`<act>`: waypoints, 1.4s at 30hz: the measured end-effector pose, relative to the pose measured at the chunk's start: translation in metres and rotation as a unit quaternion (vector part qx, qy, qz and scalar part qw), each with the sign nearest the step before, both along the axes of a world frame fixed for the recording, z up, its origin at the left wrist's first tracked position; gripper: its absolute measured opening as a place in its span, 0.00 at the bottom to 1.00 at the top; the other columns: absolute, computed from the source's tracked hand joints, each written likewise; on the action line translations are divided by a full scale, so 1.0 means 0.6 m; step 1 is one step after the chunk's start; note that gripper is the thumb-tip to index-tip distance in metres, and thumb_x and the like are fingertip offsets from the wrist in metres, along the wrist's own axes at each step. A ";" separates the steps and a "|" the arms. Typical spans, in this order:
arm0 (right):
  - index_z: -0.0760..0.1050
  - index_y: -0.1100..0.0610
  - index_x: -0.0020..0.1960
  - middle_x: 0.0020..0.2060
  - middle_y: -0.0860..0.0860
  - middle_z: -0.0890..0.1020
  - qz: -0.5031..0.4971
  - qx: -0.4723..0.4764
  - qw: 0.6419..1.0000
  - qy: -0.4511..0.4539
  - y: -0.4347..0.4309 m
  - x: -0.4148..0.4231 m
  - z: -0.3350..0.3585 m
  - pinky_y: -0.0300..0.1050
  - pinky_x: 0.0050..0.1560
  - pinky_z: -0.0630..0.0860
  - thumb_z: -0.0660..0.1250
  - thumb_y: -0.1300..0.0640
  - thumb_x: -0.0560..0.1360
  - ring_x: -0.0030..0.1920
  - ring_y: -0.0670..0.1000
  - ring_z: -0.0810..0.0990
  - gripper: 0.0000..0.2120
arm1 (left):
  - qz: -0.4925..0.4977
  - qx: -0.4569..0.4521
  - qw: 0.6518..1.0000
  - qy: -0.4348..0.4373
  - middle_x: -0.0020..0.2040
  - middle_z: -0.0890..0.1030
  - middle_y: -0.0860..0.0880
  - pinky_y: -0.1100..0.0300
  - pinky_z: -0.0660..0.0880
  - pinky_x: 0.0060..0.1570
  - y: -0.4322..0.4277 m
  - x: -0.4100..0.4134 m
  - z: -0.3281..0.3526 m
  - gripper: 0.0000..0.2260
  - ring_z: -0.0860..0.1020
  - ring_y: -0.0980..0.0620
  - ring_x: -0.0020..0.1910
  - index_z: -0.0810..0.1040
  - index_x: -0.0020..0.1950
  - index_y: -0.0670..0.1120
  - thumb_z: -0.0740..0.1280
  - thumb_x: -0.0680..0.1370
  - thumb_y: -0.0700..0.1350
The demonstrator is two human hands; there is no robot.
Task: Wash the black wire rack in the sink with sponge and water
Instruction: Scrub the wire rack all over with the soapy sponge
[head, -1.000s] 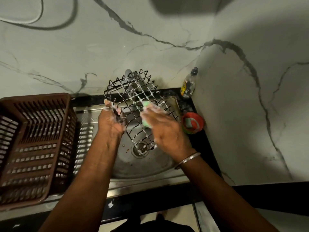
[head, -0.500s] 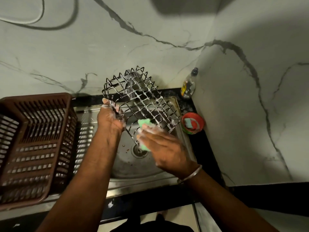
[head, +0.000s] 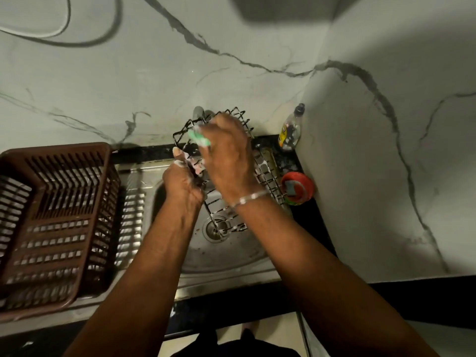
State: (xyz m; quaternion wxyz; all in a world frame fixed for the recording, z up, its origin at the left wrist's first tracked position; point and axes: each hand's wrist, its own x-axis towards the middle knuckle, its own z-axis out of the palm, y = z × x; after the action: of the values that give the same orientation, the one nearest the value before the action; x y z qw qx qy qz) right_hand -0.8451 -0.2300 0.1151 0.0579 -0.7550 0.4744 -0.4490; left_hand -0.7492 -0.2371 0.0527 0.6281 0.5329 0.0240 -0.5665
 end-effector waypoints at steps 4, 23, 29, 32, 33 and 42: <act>0.83 0.62 0.49 0.45 0.55 0.82 -0.009 0.004 1.000 -0.017 -0.043 0.025 0.014 0.39 0.43 0.78 0.83 0.66 0.66 0.45 0.51 0.79 0.15 | -0.017 -0.011 1.000 0.006 0.35 0.80 0.49 0.58 0.78 0.34 0.011 -0.004 -0.003 0.17 0.78 0.50 0.32 0.80 0.44 0.49 0.65 0.85 0.59; 0.85 0.64 0.55 0.48 0.55 0.81 0.129 -0.022 0.987 0.092 0.039 -0.038 -0.047 0.44 0.49 0.80 0.74 0.67 0.75 0.48 0.52 0.78 0.09 | 0.013 -0.003 1.000 0.006 0.49 0.85 0.42 0.55 0.83 0.41 0.006 0.047 -0.010 0.19 0.84 0.47 0.45 0.83 0.59 0.43 0.67 0.84 0.59; 0.85 0.64 0.57 0.48 0.56 0.83 0.112 0.008 0.992 0.058 0.065 -0.042 -0.049 0.49 0.47 0.83 0.75 0.72 0.72 0.48 0.54 0.80 0.15 | 0.026 0.038 0.999 -0.015 0.56 0.86 0.39 0.48 0.82 0.58 0.008 0.048 -0.006 0.22 0.84 0.44 0.54 0.82 0.59 0.41 0.68 0.82 0.61; 0.85 0.65 0.55 0.48 0.57 0.83 0.119 -0.015 0.992 0.035 0.070 -0.038 -0.045 0.49 0.51 0.81 0.74 0.72 0.72 0.49 0.55 0.80 0.12 | 0.022 0.041 0.999 -0.010 0.54 0.84 0.44 0.49 0.80 0.58 0.000 0.048 0.001 0.22 0.85 0.44 0.56 0.82 0.60 0.44 0.69 0.81 0.63; 0.85 0.65 0.54 0.49 0.58 0.83 0.138 -0.021 0.989 0.044 0.079 -0.051 -0.050 0.48 0.53 0.80 0.74 0.71 0.73 0.50 0.55 0.79 0.11 | 0.023 0.048 0.998 -0.019 0.47 0.82 0.46 0.55 0.80 0.51 0.001 0.049 0.006 0.19 0.84 0.48 0.46 0.81 0.55 0.46 0.68 0.82 0.62; 0.84 0.67 0.54 0.50 0.58 0.82 0.167 0.011 0.983 0.081 0.101 -0.071 -0.059 0.51 0.51 0.78 0.69 0.70 0.76 0.51 0.56 0.78 0.09 | 0.033 0.034 0.999 0.007 0.31 0.71 0.53 0.62 0.66 0.26 0.002 0.051 0.004 0.18 0.68 0.56 0.24 0.73 0.38 0.50 0.65 0.86 0.56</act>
State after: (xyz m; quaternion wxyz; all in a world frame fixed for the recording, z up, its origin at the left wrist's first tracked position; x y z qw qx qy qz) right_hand -0.8874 -0.1695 0.0800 0.1013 -0.8568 0.3495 -0.3652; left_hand -0.7183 -0.2360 0.0549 0.6280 0.5488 0.0650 -0.5479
